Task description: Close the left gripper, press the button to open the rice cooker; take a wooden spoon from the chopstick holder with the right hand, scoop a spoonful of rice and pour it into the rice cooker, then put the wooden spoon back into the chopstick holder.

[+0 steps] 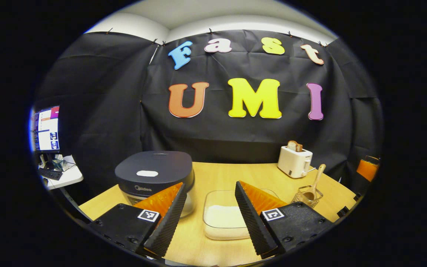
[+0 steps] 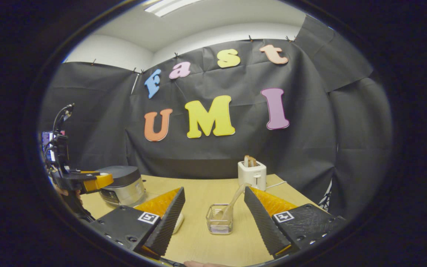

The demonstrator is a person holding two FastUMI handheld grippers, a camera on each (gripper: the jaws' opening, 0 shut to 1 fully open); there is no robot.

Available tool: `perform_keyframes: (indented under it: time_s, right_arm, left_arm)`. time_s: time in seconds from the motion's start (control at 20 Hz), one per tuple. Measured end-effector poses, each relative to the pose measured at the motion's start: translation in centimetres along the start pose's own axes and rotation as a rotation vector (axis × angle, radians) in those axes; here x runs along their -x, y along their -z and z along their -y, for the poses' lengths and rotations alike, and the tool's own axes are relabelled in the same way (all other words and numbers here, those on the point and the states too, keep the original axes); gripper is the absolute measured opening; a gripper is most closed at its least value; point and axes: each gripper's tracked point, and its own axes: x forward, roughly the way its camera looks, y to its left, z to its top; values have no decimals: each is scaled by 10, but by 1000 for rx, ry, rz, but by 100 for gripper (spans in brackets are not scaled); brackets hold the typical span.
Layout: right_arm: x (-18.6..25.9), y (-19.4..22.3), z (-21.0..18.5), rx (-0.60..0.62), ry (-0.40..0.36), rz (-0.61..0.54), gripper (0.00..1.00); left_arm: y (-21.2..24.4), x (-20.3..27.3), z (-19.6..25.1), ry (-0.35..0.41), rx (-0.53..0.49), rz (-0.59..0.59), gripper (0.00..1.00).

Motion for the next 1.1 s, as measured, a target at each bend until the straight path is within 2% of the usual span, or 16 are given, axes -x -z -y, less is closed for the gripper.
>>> perform_keyframes:
  time_s: [0.1,0.2,0.3,0.45,0.5,0.55,0.8,1.1]
  right_arm:
    - [1,7,-1,-10,-11,-21,92]
    - [-3,13,1,-10,-14,-41,92]
    - [-4,18,-1,5,-14,-56,91]
    - [-7,22,-9,23,-21,-57,91]
    - [-7,25,-13,28,-27,-62,96]
    - [-8,27,-17,36,-32,-69,91]
    - [-9,35,-31,75,-52,-79,92]
    - [-12,40,-35,90,-50,-85,91]
  left_arm:
    - [-4,9,15,23,-25,18,85]
    - [-5,16,18,1,-51,40,86]
    - [1,21,24,-7,-59,34,85]
    - [9,23,38,21,-81,13,85]
    - [8,24,37,22,-86,23,85]
    - [9,24,38,23,-84,23,86]
    - [13,24,37,25,-44,15,86]
    - [12,23,34,28,-45,18,87]
